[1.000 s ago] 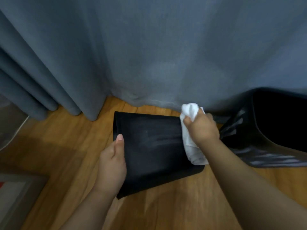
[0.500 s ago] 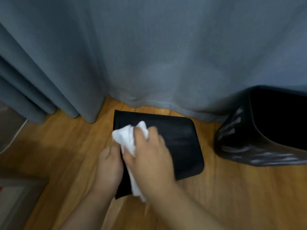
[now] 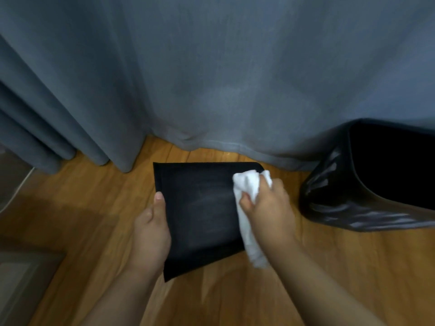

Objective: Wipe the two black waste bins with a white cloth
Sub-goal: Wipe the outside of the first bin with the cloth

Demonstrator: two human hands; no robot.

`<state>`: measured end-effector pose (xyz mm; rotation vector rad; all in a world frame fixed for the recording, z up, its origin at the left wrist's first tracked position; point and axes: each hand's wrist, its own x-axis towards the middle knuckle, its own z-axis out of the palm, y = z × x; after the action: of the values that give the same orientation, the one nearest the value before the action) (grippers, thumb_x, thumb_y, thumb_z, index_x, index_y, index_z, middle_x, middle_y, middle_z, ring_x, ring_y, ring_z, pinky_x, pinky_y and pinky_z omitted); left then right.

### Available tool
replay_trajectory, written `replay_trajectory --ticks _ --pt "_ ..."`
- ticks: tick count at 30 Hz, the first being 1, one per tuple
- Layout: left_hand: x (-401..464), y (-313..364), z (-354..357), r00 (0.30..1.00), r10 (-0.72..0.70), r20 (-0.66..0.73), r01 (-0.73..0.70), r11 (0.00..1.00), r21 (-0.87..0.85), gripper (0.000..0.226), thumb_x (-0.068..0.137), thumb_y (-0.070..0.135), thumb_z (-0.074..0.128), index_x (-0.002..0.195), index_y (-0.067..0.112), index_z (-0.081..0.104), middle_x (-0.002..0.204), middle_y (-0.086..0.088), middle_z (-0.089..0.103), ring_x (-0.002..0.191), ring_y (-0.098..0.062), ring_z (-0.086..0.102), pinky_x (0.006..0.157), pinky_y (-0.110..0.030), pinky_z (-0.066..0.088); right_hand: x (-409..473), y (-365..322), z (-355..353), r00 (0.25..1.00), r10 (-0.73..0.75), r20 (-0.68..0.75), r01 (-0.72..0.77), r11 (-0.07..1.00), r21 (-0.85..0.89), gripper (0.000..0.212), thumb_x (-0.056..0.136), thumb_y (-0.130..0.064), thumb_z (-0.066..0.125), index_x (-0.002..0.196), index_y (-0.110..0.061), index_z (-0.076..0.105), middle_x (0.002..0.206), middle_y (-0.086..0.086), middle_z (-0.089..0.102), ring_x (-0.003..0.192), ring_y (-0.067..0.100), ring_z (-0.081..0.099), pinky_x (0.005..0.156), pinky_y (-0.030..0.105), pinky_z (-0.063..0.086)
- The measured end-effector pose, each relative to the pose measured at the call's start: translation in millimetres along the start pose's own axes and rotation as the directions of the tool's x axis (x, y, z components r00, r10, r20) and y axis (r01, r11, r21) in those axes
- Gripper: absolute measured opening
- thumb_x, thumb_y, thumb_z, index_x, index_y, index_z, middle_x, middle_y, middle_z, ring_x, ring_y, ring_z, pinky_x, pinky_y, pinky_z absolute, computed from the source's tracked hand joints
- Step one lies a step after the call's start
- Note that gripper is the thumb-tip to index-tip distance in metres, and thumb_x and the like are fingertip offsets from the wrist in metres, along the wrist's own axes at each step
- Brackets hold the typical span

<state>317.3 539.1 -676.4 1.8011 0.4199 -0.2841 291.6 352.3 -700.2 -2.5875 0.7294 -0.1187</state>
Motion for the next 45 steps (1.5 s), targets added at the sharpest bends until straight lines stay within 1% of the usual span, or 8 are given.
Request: replay_trajectory --ticks 8,15,18,20,24,28,35,45 --pt "0 7 3 0.994 -0.104 -0.019 0.103 0.994 -0.038 0.051 0.101 0.052 0.036 0.089 0.008 0.059 0.084 -0.014 0.058 0.074 -0.028 0.054 0.064 -0.034 0.041 19 39 -15 0.978 0.207 -0.020 -0.207 0.968 -0.142 0.055 0.090 -0.037 0.054 0.138 -0.017 0.036 0.125 0.018 0.042 0.107 0.038 0.051 0.082 0.040 0.043" --pt "-1 23 -1 0.901 -0.312 0.300 0.404 0.855 -0.326 0.045 0.098 0.052 0.044 0.112 0.017 0.070 0.105 -0.009 0.076 0.096 -0.027 0.073 0.087 -0.041 0.053 -39 -45 -23 0.990 -0.142 0.023 0.139 0.987 0.086 0.046 0.085 -0.045 0.055 0.126 -0.030 0.039 0.116 0.003 0.040 0.097 0.024 0.050 0.075 0.035 0.045" --pt "-4 26 -8 0.851 -0.340 0.400 0.484 0.804 -0.346 0.051 0.099 0.046 0.040 0.096 0.005 0.070 0.077 -0.015 0.076 0.064 -0.021 0.075 0.069 -0.037 0.052 -70 -79 -9 0.948 -0.315 0.052 0.307 0.944 0.119 0.049 0.069 -0.043 0.062 0.112 -0.032 0.042 0.099 0.000 0.048 0.079 0.019 0.054 0.054 0.033 0.051" --pt "-7 39 -2 0.840 -0.375 0.392 0.496 0.824 -0.273 0.044 0.102 0.039 0.037 0.094 0.004 0.064 0.068 -0.010 0.074 0.059 -0.013 0.073 0.061 -0.029 0.057 -78 -86 -2 0.948 -0.317 0.042 0.306 0.937 0.170 0.050 0.063 -0.043 0.062 0.109 -0.032 0.046 0.090 -0.003 0.050 0.071 0.014 0.053 0.049 0.027 0.051" --pt "-20 58 -4 0.820 -0.462 0.338 0.370 0.878 0.303 0.037 0.103 0.014 0.044 0.138 0.004 0.047 0.143 -0.010 0.054 0.123 -0.011 0.059 0.104 -0.020 0.039 -81 -83 4 0.944 -0.328 -0.031 0.327 0.926 0.189 0.046 0.069 -0.044 0.052 0.113 -0.033 0.046 0.091 -0.004 0.050 0.073 0.013 0.052 0.054 0.027 0.051" --pt "-6 42 -1 0.870 -0.335 0.363 0.450 0.839 -0.305 0.050 0.104 0.035 0.038 0.131 -0.005 0.051 0.089 -0.011 0.077 0.046 -0.005 0.067 0.043 -0.016 0.052 -79 -76 9 0.938 -0.337 -0.077 0.345 0.930 0.130 0.049 0.069 -0.042 0.057 0.115 -0.032 0.046 0.092 -0.003 0.051 0.074 0.013 0.052 0.055 0.027 0.051" --pt "0 29 -12 0.848 -0.425 0.317 0.513 0.808 -0.290 0.046 0.101 0.047 0.041 0.129 0.014 0.058 0.116 -0.013 0.072 0.104 -0.030 0.069 0.080 -0.043 0.054 -61 -8 20 0.985 -0.147 -0.094 0.156 0.983 0.096 0.045 0.071 -0.044 0.052 0.111 -0.028 0.046 0.099 0.004 0.050 0.080 0.023 0.055 0.057 0.037 0.051" --pt "8 34 -14 0.839 -0.421 0.345 0.500 0.847 -0.181 0.053 0.101 0.051 0.037 0.139 0.017 0.051 0.123 -0.009 0.069 0.110 -0.027 0.066 0.096 -0.045 0.050 -24 66 6 0.977 0.151 -0.149 -0.122 0.975 0.186 0.033 0.086 -0.025 0.059 0.114 -0.013 0.044 0.099 0.002 0.041 0.084 0.017 0.045 0.070 0.029 0.035"
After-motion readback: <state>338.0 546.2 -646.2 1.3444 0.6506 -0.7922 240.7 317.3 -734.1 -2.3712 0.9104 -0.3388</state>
